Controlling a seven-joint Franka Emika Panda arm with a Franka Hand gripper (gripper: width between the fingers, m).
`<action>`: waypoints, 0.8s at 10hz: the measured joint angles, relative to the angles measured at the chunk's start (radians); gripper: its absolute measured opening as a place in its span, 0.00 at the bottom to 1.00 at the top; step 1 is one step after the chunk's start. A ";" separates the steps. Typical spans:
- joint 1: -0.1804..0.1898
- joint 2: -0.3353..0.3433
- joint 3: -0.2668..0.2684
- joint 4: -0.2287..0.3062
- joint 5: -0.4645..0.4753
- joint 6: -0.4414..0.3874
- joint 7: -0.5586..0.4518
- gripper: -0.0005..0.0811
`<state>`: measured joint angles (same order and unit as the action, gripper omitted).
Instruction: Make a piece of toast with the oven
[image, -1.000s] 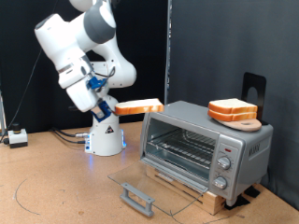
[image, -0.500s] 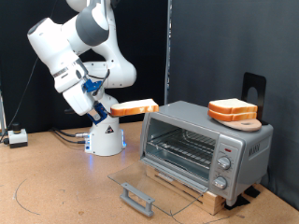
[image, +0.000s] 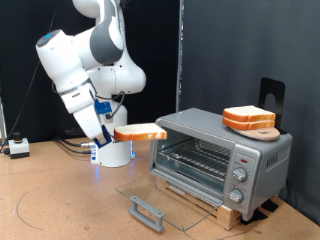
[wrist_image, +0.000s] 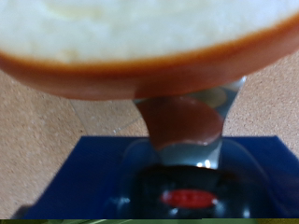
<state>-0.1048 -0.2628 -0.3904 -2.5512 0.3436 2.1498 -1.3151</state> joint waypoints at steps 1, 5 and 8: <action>0.006 0.032 0.008 0.003 0.000 0.027 -0.013 0.49; 0.049 0.096 0.056 -0.003 0.006 0.078 -0.037 0.49; 0.093 0.096 0.128 -0.039 0.006 0.123 0.000 0.49</action>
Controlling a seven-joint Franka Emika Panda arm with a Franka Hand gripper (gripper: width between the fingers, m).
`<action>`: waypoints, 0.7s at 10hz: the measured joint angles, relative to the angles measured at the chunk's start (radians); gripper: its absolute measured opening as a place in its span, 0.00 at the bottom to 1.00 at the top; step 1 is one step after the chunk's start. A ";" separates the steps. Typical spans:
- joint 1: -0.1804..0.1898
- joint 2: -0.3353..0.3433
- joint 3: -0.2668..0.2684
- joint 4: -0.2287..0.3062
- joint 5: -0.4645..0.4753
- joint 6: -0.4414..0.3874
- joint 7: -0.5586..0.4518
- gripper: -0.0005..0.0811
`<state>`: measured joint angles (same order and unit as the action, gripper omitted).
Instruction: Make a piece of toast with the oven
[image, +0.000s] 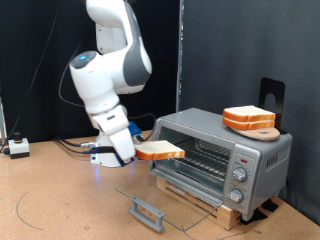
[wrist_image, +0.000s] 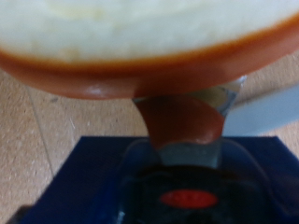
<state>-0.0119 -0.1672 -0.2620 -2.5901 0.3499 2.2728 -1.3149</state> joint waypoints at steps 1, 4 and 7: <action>0.016 -0.003 0.027 -0.019 0.001 0.029 0.023 0.49; 0.062 -0.021 0.108 -0.070 0.013 0.100 0.096 0.49; 0.109 -0.052 0.185 -0.106 0.058 0.166 0.160 0.49</action>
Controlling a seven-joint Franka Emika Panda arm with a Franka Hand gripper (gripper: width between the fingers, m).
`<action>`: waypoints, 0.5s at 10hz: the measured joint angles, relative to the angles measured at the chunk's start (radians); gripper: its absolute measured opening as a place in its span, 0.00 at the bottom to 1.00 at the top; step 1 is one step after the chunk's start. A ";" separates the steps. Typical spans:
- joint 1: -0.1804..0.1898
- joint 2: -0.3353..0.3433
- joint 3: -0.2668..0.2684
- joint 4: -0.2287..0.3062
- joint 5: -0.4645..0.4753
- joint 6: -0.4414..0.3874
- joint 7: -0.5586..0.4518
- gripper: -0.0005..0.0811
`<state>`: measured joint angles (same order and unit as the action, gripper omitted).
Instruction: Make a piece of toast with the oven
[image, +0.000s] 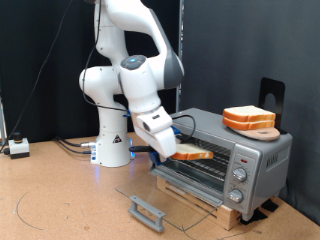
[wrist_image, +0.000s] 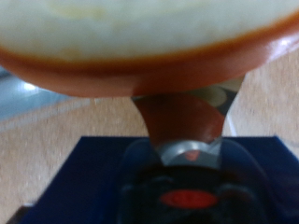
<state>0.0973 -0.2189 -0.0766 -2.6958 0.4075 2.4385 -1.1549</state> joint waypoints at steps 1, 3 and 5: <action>0.013 -0.010 0.026 -0.004 0.008 0.002 0.035 0.49; 0.038 -0.030 0.083 -0.010 0.014 0.006 0.112 0.49; 0.056 -0.041 0.146 -0.014 0.013 0.008 0.198 0.49</action>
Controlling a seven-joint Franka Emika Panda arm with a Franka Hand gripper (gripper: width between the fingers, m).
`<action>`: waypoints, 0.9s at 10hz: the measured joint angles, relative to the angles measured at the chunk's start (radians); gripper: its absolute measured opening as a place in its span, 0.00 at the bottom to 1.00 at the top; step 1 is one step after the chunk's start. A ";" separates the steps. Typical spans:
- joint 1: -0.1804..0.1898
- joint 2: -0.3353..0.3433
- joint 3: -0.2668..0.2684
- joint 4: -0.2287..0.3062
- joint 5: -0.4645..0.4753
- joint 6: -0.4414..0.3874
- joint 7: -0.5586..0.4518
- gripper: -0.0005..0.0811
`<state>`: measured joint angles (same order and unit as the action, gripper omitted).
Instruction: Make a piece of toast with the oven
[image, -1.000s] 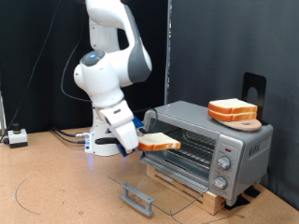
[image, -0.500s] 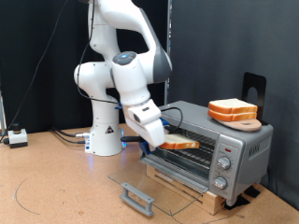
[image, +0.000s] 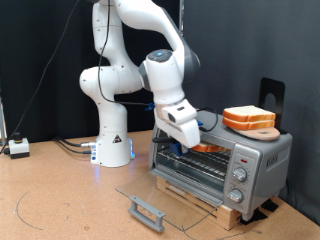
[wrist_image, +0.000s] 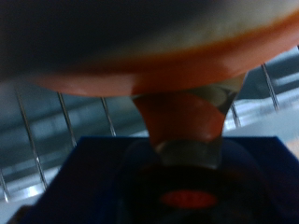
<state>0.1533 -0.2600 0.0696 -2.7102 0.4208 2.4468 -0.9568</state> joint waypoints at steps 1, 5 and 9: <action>0.004 -0.001 0.029 0.000 -0.005 0.002 0.038 0.49; -0.001 -0.007 0.054 0.000 -0.067 0.010 0.093 0.49; -0.024 -0.010 0.059 -0.038 -0.221 0.088 0.091 0.49</action>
<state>0.1292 -0.2700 0.1289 -2.7481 0.1998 2.5344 -0.8655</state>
